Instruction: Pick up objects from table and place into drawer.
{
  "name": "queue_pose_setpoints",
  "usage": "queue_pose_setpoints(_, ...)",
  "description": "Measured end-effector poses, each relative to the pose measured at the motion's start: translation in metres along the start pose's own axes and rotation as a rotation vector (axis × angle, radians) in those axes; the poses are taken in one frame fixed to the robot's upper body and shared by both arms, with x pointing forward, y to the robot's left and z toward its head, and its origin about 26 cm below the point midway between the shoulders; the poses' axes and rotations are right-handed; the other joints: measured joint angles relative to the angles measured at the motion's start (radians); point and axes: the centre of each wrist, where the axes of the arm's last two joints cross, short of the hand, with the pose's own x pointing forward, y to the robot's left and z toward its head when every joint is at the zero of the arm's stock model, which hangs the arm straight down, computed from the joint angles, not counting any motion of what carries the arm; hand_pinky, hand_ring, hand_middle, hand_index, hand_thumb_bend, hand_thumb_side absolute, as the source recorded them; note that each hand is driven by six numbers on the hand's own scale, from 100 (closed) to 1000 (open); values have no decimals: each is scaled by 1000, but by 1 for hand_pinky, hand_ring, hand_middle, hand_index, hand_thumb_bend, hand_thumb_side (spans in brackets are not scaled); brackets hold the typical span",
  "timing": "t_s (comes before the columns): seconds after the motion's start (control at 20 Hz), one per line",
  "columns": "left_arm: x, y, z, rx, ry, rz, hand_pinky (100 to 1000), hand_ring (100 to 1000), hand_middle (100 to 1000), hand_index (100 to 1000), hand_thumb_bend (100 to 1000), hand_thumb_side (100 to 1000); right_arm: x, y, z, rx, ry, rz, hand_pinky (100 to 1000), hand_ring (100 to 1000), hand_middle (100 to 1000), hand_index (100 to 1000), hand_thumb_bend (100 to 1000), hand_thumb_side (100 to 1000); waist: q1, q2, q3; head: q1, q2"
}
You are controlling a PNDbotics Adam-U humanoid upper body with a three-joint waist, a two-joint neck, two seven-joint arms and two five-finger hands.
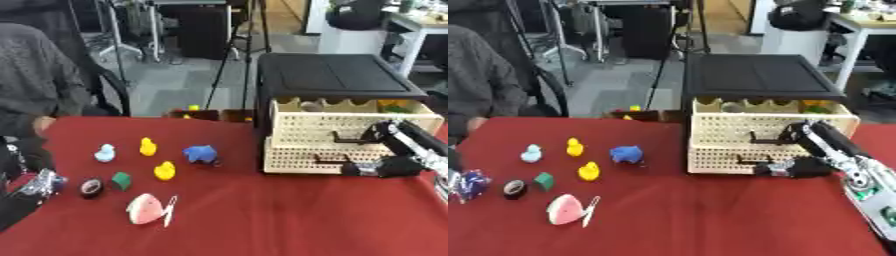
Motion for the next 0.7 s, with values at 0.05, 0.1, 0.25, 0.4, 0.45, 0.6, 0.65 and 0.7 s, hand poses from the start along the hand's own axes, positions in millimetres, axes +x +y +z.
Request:
queue_pose_setpoints(0.05, 0, 0, 0, 0, 0, 0, 634, 570, 577, 781, 100, 228, 0, 1, 1, 3, -1, 1, 100, 100, 100, 598, 1000, 709, 0, -1, -1, 0, 0)
queue_pose_setpoints(0.1, 0, 0, 0, 0, 1, 0, 634, 570, 577, 781, 100, 229, 1, 1, 1, 3, -3, 2, 100, 100, 100, 598, 1000, 708, 0, -2, -3, 0, 0)
queue_pose_setpoints(0.25, 0, 0, 0, 0, 1, 0, 634, 570, 577, 781, 100, 228, 2, 2, 3, 8, -6, 6, 100, 100, 100, 596, 1000, 707, -1, -2, -5, 2, 0)
queue_pose_setpoints(0.4, 0, 0, 0, 0, 2, 0, 634, 570, 577, 781, 100, 228, 3, 3, 5, 12, -8, 8, 100, 100, 100, 594, 1000, 705, -2, -3, -6, 3, 1)
queue_pose_setpoints(0.45, 0, 0, 0, 0, 2, 0, 634, 570, 577, 781, 100, 228, 3, 3, 6, 13, -8, 9, 100, 100, 100, 594, 1000, 705, -2, -3, -6, 3, 4)
queue_pose_setpoints(0.6, -1, 0, 1, 0, 2, 0, 634, 570, 577, 781, 100, 229, 4, 5, 8, 16, -12, 10, 100, 100, 100, 593, 1000, 706, -2, -4, -10, 3, 7)
queue_pose_setpoints(0.65, -1, 0, 1, 0, 3, 0, 634, 570, 577, 781, 100, 229, 5, 5, 9, 16, -14, 10, 100, 100, 100, 593, 1000, 706, -2, -5, -11, 3, 8)
queue_pose_setpoints(0.7, -1, 0, 1, 0, 3, 0, 634, 571, 577, 781, 100, 228, 5, 5, 9, 18, -14, 9, 100, 100, 100, 592, 1000, 707, -2, -6, -11, 3, 8)
